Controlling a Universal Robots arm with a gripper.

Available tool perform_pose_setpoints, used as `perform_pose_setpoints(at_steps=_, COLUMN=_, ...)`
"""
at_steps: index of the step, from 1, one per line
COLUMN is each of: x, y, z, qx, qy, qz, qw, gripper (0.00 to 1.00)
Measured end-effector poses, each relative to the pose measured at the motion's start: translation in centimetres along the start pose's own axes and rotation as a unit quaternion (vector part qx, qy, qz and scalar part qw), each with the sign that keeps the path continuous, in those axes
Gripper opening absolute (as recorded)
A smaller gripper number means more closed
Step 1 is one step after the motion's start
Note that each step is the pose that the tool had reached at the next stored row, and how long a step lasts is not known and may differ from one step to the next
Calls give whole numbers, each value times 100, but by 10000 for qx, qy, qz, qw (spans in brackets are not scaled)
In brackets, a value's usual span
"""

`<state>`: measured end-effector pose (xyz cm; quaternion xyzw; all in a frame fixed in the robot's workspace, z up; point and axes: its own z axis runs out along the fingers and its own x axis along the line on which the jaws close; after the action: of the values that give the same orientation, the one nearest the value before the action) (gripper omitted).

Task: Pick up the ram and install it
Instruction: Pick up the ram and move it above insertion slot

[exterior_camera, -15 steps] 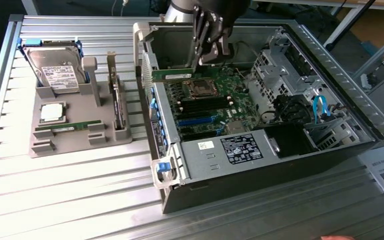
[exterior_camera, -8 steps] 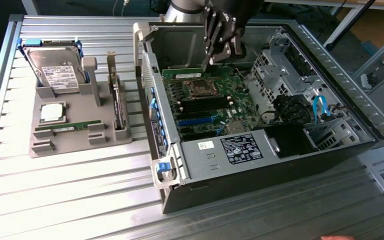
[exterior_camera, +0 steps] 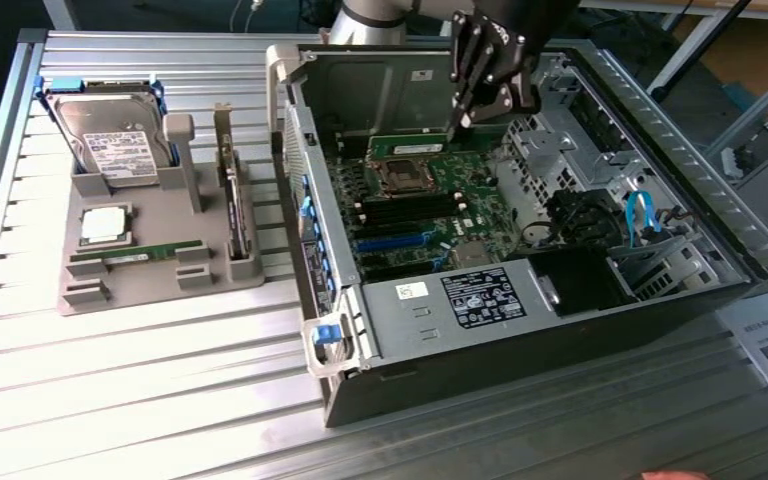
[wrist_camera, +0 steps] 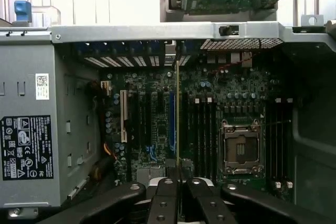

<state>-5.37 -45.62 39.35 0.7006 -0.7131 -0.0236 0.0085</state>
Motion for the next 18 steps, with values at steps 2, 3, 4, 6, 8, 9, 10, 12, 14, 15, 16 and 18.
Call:
perform_pose_setpoints(at_steps=2, x=-1, y=-76, z=-3, qx=0, qy=0, qz=0, qw=10000, gripper=12)
perform_pose_setpoints(at_steps=3, x=-2, y=-129, z=-6, qx=0, qy=0, qz=0, qw=10000, gripper=12)
perform_pose_setpoints(at_steps=4, x=-3, y=-166, z=-7, qx=0, qy=0, qz=0, qw=10000, gripper=12)
perform_pose_setpoints(at_steps=6, x=-4, y=-223, z=-10, qx=0, qy=0, qz=0, qw=10000, gripper=12)
perform_pose_setpoints(at_steps=8, x=-4, y=-228, z=-10, qx=0, qy=0, qz=0, qw=10000, gripper=12)
perform_pose_setpoints(at_steps=9, x=-4, y=-228, z=-10, qx=0, qy=0, qz=1, qw=10000, gripper=12)
perform_pose_setpoints(at_steps=10, x=-4, y=-228, z=-10, qx=0, qy=0, qz=1, qw=10000, gripper=12)
perform_pose_setpoints(at_steps=12, x=-4, y=-229, z=-10, qx=0, qy=0, qz=0, qw=10000, gripper=12)
perform_pose_setpoints(at_steps=14, x=-5, y=-229, z=-1, qx=0, qy=-1, qz=0, qw=10000, gripper=12)
perform_pose_setpoints(at_steps=15, x=-4, y=-230, z=11, qx=0, qy=-1, qz=0, qw=10000, gripper=12)
perform_pose_setpoints(at_steps=16, x=-4, y=-230, z=25, qx=0, qy=0, qz=0, qw=10000, gripper=12)
perform_pose_setpoints(at_steps=18, x=-2, y=-233, z=85, qx=0, qy=0, qz=0, qw=10000, gripper=12)
